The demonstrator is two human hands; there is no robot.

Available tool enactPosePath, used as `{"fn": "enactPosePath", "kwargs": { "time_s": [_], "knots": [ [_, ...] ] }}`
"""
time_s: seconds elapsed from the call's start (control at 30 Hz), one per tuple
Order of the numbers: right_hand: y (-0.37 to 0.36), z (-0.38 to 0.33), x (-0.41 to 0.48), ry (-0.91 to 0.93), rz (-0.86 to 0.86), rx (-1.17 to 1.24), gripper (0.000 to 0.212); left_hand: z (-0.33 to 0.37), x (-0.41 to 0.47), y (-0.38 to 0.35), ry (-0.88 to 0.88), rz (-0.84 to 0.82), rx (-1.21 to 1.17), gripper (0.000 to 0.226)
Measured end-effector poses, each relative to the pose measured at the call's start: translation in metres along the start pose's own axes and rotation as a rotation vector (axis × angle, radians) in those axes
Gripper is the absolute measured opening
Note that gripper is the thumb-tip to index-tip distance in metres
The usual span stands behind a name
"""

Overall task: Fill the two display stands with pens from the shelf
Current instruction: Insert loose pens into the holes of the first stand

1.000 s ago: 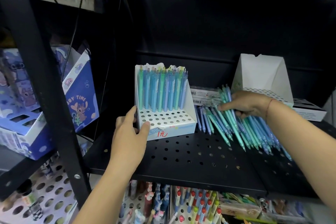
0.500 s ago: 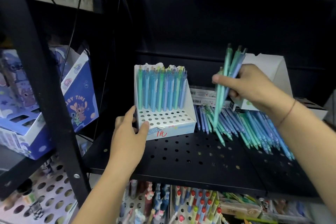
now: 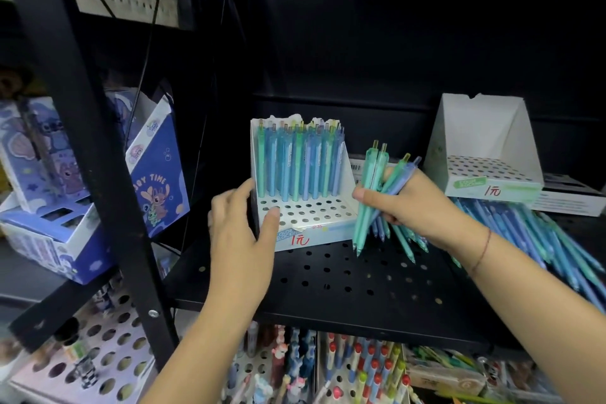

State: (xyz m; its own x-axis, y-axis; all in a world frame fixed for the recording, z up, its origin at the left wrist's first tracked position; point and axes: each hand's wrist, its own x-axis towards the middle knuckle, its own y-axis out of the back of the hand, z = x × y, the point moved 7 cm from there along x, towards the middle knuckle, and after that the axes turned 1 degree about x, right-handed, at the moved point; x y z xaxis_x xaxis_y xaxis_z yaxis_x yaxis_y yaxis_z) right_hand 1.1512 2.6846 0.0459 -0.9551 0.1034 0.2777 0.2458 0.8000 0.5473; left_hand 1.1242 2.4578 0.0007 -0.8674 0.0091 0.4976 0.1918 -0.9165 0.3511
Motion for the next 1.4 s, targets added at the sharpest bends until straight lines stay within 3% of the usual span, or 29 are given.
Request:
{"fn": "enactPosePath", "kwargs": {
  "time_s": [0.1,0.2,0.27,0.33,0.4,0.5,0.6,0.73,0.9,1.1,1.4],
  "knots": [
    [0.002,-0.018,0.003,0.032,-0.025,0.096,0.038,0.032,-0.009,-0.010,-0.176,-0.173,-0.060,0.054],
    [-0.015,-0.040,0.003,0.047,-0.168,0.214,0.022,0.046,-0.015,-0.038,-0.100,-0.504,-0.172,0.065],
    [-0.031,-0.051,0.004,0.073,-0.255,0.237,0.020,0.051,-0.015,-0.048,-0.055,-0.608,-0.237,0.048],
    [-0.040,-0.055,0.008,0.082,-0.267,0.222,0.027,0.050,-0.013,-0.047,-0.007,-0.594,-0.306,0.028],
    [-0.046,-0.056,0.015,0.081,-0.249,0.197,0.034,0.041,-0.011,-0.043,0.051,-0.563,-0.323,0.028],
    [-0.052,-0.059,0.023,0.094,-0.242,0.290,0.019,0.030,-0.009,-0.034,0.104,-0.483,-0.352,0.031],
    [-0.057,-0.064,0.031,0.122,-0.234,0.414,0.020,0.025,-0.004,-0.022,0.115,-0.365,-0.417,0.026],
    [-0.051,-0.076,0.045,0.172,-0.065,0.497,0.024,0.013,0.004,-0.004,0.150,-0.191,-0.483,0.021],
    [-0.034,-0.093,0.059,0.415,0.306,0.164,0.052,-0.009,0.005,0.011,0.222,-0.042,-0.524,0.023],
    [-0.067,-0.085,0.064,0.519,0.280,-0.111,0.053,-0.019,0.005,0.010,0.238,-0.038,-0.545,0.023],
    [-0.073,-0.077,0.064,0.502,0.272,-0.112,0.052,-0.020,0.006,0.006,0.194,-0.058,-0.577,0.023]
  ]
}}
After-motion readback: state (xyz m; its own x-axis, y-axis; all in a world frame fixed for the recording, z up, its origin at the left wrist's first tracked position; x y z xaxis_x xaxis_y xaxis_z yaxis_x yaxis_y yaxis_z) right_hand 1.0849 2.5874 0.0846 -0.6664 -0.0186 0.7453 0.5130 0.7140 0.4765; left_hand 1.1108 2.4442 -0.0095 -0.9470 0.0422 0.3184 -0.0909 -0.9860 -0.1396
